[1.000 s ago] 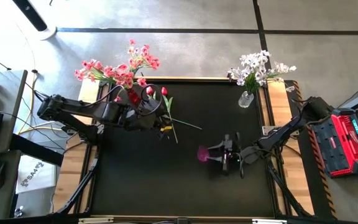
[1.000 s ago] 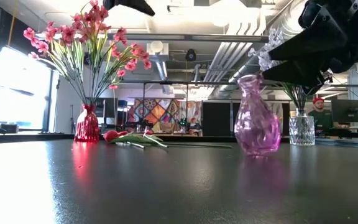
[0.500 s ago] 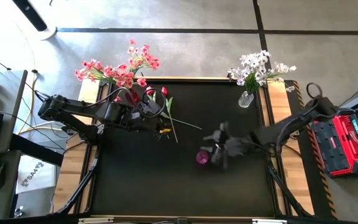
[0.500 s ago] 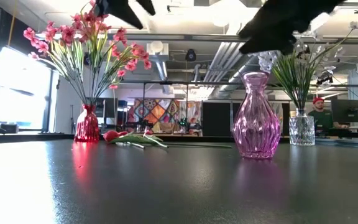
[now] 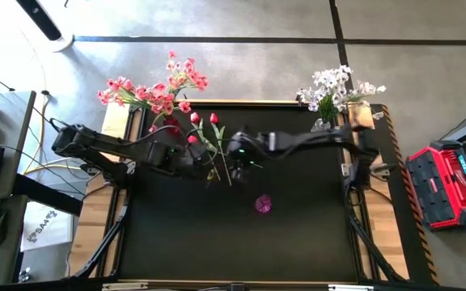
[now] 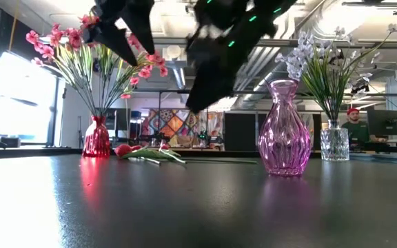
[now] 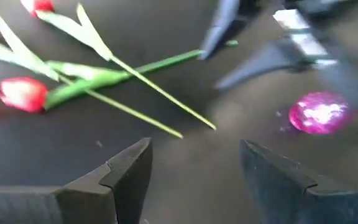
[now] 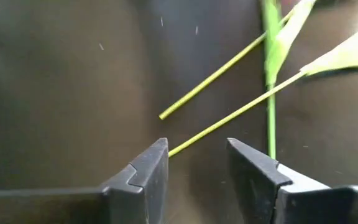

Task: Sort flowers into vase by color
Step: Put the middle red tulip into the purple flower vase

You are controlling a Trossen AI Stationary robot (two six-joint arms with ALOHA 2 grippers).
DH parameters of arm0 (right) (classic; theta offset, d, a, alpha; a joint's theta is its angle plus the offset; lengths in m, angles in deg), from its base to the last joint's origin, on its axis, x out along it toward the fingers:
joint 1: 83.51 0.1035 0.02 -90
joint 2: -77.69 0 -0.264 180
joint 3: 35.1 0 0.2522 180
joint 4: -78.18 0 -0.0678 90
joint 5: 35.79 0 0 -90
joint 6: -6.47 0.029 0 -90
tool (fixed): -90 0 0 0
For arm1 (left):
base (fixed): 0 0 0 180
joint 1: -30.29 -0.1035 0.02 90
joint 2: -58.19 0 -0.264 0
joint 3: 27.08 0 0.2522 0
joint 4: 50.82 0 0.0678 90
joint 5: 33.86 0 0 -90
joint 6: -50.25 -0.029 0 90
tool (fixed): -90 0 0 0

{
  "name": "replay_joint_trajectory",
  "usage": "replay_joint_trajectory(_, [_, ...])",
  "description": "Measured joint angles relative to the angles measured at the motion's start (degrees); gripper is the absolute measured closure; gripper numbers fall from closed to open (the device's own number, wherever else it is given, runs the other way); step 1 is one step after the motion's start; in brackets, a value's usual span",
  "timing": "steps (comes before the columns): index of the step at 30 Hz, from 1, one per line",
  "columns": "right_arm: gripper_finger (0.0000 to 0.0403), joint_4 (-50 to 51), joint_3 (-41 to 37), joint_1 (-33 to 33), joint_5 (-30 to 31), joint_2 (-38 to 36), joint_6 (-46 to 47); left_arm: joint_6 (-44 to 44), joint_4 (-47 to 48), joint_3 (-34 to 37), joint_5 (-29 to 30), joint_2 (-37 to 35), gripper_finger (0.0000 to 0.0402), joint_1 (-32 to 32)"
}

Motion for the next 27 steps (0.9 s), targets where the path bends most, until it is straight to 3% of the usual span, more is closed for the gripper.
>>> replay_joint_trajectory(6, [0.0258,11.2,15.0,-3.5,-2.5,13.3,-6.1,7.0,3.0,1.7,0.0,-0.9,0.0175,4.0])
replay_joint_trajectory(13, [0.0258,18.0,25.8,-8.1,-2.5,22.1,-8.0,8.7,8.8,1.8,-3.2,-0.9,0.0175,6.0])
replay_joint_trajectory(20, [0.0258,20.5,27.2,-12.0,-7.3,24.9,-7.7,6.2,10.7,1.8,-3.3,-0.9,0.0175,6.4])
replay_joint_trajectory(27, [0.0263,19.9,23.9,-11.9,-6.3,24.9,-9.2,0.1,10.4,1.8,-3.4,-0.9,0.0175,3.3])
